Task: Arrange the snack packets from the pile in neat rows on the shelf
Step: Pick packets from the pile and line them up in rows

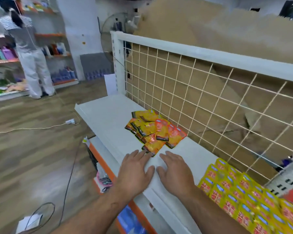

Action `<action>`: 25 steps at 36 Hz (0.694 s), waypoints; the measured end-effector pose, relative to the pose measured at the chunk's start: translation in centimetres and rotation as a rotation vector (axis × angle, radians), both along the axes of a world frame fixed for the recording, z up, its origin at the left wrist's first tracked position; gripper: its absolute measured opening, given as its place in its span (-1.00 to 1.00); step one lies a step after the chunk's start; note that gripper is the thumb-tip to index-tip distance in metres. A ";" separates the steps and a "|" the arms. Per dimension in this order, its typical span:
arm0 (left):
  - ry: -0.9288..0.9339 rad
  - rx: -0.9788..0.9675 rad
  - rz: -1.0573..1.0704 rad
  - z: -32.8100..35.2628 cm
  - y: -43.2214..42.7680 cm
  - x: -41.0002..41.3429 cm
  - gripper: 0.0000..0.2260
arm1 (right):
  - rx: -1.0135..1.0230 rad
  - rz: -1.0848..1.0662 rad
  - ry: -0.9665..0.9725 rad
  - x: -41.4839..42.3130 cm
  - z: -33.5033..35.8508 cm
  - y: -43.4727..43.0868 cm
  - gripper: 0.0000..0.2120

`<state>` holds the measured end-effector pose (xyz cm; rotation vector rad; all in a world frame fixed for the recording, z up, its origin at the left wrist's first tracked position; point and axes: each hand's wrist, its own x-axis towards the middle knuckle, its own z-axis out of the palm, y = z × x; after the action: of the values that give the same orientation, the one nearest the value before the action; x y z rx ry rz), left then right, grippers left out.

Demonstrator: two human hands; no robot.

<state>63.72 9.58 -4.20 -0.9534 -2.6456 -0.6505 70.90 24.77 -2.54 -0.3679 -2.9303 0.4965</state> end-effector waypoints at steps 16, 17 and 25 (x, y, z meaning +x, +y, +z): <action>0.014 0.032 -0.127 -2.5 4.4 -19.7 -0.55 | -0.125 -0.729 -0.038 -12.6 -2.0 -1.4 -0.34; -0.013 0.021 -0.119 -2.9 4.5 -20.1 -0.53 | -0.122 -0.753 -0.040 -12.8 -2.1 -1.6 -0.34; -0.247 0.068 -0.155 -3.1 4.7 -20.4 -0.46 | -0.141 -0.895 -0.067 -13.5 -1.9 -2.0 -0.43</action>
<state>43.30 14.24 -7.27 -1.1333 -2.7564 -0.9441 57.39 22.77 -4.47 -1.6061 -2.4127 0.5313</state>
